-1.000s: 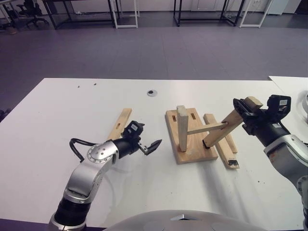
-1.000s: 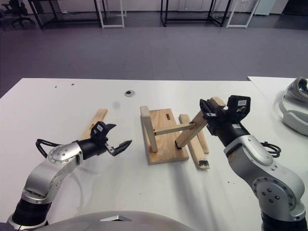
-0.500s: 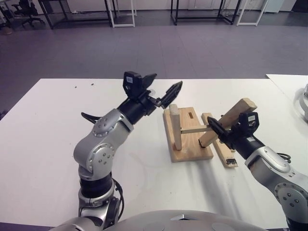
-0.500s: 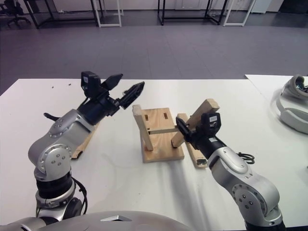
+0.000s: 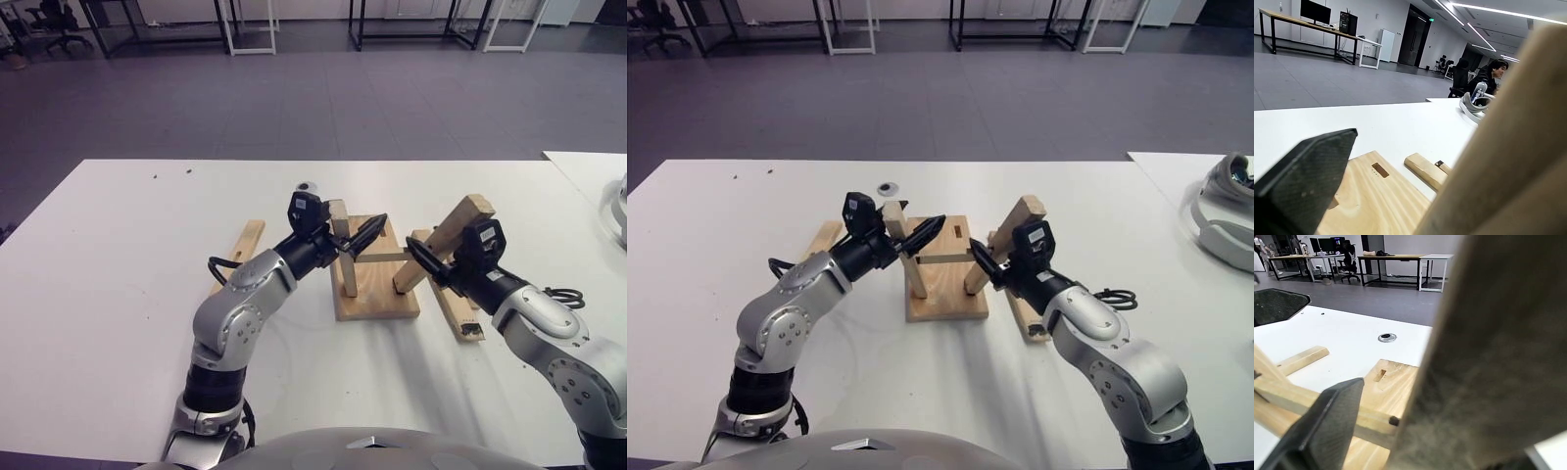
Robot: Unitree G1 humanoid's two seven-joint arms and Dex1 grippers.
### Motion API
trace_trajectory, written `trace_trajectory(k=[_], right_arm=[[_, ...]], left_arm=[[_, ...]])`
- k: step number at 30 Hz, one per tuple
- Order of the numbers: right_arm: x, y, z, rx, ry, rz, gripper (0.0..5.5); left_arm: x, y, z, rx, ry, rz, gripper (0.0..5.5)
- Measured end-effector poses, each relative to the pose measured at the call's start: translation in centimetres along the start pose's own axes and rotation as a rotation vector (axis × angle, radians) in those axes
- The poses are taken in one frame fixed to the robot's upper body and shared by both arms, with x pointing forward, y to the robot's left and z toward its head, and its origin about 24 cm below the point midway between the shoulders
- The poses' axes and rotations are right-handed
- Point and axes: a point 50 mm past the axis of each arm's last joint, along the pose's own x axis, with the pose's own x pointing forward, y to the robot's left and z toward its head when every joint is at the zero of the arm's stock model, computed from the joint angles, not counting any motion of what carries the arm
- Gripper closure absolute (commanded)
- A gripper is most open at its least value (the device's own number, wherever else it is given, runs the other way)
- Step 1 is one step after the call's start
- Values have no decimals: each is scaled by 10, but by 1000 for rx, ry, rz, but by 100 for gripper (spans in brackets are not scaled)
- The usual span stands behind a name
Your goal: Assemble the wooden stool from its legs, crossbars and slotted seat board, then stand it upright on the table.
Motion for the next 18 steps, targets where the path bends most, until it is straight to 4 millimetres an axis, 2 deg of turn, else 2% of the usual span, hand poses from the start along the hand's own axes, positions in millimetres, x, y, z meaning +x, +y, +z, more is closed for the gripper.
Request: trace_trajectory(k=[5, 8, 10, 11, 13, 14, 17, 18], right_arm=[[3, 1, 1, -55, -7, 7, 248], [1, 0, 10, 45, -91, 51, 248], [-1, -2, 27, 101, -196, 113, 248], [-4, -6, 50, 100, -319, 165, 248], [-12, -13, 73, 107, -429, 225, 248], [-14, -16, 81, 110, -458, 251, 248], [-11, -26, 122, 112, -582, 326, 248], [-8, -30, 133, 121, -607, 338, 248]], left_arm=[[1, 3, -4, -25, 9, 10, 28], [-2, 2, 7, 13, -21, 14, 28], [-6, -2, 31, 84, -77, -4, 28], [-8, -12, 58, 163, -147, -59, 28], [-16, -19, 95, 288, -215, -106, 28], [-18, -20, 106, 317, -231, -124, 28], [-15, -27, 153, 405, -290, -249, 28], [-13, -25, 162, 418, -283, -269, 28]])
